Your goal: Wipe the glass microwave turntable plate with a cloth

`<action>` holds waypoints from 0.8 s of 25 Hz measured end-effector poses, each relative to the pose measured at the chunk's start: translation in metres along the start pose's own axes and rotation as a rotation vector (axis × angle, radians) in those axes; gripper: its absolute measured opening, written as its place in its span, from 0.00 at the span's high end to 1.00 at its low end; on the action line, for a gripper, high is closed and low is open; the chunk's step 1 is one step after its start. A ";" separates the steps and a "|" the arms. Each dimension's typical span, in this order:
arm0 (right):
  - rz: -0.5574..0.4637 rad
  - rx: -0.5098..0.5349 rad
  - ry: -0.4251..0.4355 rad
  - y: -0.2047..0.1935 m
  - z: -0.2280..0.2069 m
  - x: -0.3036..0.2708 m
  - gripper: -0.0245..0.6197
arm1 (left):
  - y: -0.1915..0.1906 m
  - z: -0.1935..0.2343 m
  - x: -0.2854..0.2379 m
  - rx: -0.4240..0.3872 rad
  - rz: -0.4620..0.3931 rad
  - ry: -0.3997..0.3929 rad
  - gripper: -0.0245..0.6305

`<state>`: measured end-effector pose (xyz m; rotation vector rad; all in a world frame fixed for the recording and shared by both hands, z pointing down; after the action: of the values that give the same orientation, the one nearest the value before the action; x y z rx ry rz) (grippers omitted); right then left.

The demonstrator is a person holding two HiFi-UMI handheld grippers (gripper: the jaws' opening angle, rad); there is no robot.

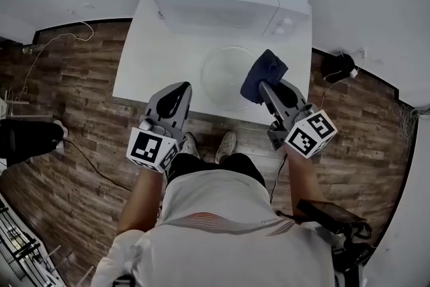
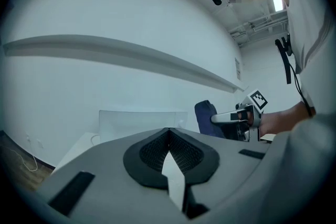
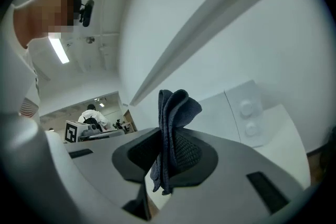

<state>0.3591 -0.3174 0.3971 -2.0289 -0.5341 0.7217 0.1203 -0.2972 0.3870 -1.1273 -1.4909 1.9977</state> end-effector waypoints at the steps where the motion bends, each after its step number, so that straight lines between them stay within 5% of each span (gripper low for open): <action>1: -0.027 0.043 -0.005 0.010 0.010 0.006 0.87 | 0.004 -0.001 0.007 0.002 -0.010 0.004 0.95; 11: -0.051 0.195 -0.047 0.010 0.107 0.029 0.87 | 0.006 -0.009 0.082 -0.066 -0.064 -0.025 0.95; 20: -0.045 0.190 -0.155 -0.023 0.177 0.044 0.87 | -0.017 -0.004 0.159 -0.036 -0.094 -0.061 0.95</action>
<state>0.2709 -0.1719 0.3277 -1.7891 -0.5759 0.8743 0.0273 -0.1746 0.3444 -0.9999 -1.5856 1.9653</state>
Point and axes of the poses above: the fingertips, and each gripper's own axes: x backward along the fingers, z to its left, y out of its top, the point moved 5 cm from there along x, backward along the fingers, and after that the axes turned 12 degrees about z, right-handed, at the moved point
